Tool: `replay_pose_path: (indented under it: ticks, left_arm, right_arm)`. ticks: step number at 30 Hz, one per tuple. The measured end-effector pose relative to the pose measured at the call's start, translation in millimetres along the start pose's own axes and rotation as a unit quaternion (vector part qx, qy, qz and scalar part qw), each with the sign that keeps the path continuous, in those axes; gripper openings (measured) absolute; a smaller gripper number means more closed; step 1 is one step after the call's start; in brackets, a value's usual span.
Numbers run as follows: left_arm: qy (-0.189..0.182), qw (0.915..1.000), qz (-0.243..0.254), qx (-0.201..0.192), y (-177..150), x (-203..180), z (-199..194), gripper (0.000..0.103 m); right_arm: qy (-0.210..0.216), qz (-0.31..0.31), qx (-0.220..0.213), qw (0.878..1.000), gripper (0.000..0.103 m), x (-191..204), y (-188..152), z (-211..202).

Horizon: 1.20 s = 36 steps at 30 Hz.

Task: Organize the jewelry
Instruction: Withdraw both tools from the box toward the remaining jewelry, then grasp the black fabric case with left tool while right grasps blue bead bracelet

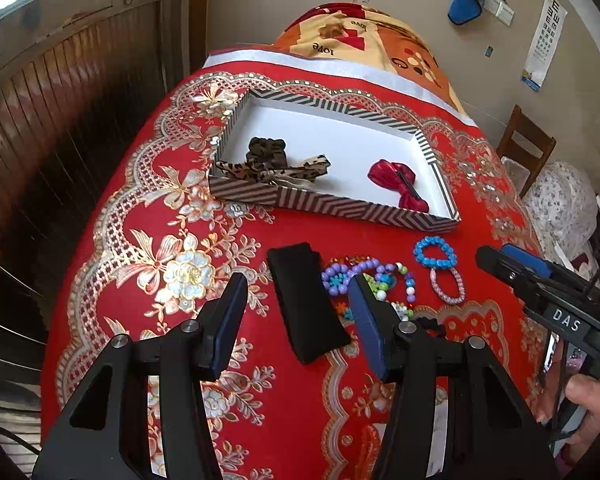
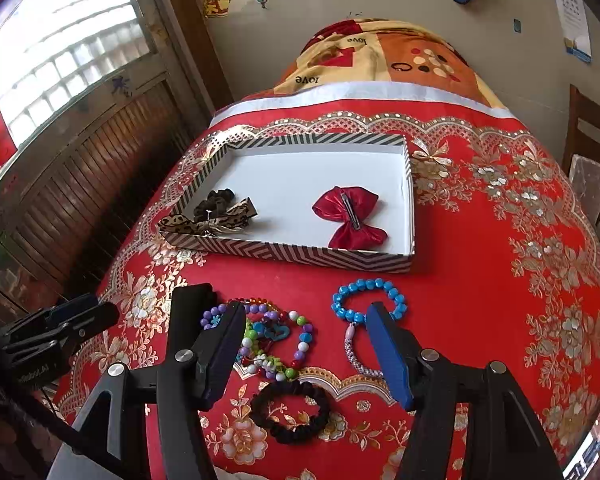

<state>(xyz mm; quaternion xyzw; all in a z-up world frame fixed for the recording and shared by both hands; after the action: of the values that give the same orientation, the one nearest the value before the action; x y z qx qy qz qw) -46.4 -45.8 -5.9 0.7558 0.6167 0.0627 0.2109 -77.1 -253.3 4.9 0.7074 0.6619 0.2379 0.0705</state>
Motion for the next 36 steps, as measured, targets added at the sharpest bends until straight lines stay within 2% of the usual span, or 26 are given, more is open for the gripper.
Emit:
replay_pose_path:
  ticks: [8,19,26,36]
  left_arm:
    - [-0.009,0.9999,-0.008,0.006,-5.9,-0.1,-0.2,0.052]
    - [-0.037,0.9972,-0.05,0.041,-10.6,14.1,17.3,0.053]
    - [-0.037,0.9961,-0.044,0.066,-13.1,12.5,36.2,0.054]
    - [-0.049,0.9913,-0.051,0.111,-12.7,9.1,75.1,0.054]
  right_arm:
    - [-0.002,0.008,0.005,1.0,0.06,-4.6,-5.8,-0.2]
    - [-0.015,0.023,0.026,0.999,0.06,-27.8,-20.6,9.4]
    - [-0.019,0.024,0.038,0.999,0.06,-37.7,-26.7,23.9]
    - [-0.041,0.018,0.053,0.998,0.058,-67.8,-7.3,55.1]
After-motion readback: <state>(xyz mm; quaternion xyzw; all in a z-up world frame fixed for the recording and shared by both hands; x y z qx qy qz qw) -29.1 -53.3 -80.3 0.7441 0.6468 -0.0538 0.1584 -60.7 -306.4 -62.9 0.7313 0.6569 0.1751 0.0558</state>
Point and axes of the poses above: each gripper's, at about its wrist camera, not at the fingertips, and z roughly the way its jaws point, x to its left, y to its top, the point moved 6 cm from there along z, roughly the way its jaws point, and after that the axes turned 11 degrees about x, right-handed, at the moved point
